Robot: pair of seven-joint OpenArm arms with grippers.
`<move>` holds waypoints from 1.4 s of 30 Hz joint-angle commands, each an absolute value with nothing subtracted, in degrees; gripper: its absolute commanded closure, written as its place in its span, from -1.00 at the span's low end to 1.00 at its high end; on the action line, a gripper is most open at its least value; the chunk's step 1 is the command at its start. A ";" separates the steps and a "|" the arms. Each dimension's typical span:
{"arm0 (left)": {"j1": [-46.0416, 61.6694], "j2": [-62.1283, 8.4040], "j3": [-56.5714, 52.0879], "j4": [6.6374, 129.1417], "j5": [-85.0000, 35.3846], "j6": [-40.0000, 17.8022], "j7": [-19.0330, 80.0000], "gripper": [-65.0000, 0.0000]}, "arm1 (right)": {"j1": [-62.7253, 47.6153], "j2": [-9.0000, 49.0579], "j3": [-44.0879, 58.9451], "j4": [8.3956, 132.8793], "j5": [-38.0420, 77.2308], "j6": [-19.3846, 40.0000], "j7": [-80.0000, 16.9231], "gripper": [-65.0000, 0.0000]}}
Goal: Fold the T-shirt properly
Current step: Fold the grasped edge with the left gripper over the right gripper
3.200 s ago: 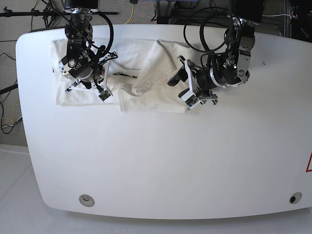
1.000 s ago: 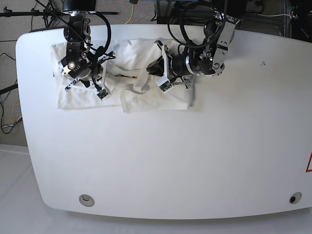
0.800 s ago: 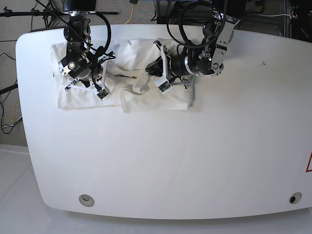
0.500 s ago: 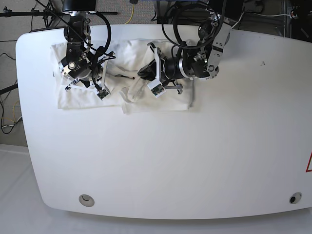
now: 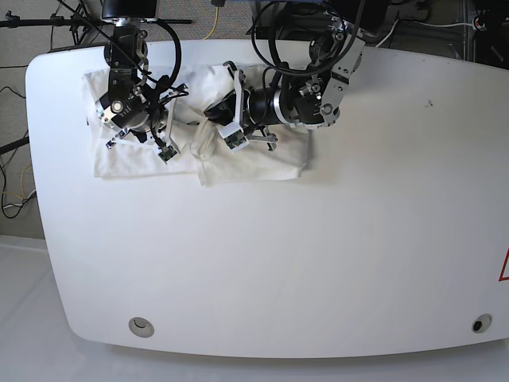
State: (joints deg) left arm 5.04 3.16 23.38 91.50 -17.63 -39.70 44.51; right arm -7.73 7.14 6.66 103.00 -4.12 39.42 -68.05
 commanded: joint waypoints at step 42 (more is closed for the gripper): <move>-3.30 3.30 38.64 92.35 -18.51 -40.00 43.12 0.96 | -7.78 7.08 6.55 103.08 -3.47 39.60 -68.26 1.00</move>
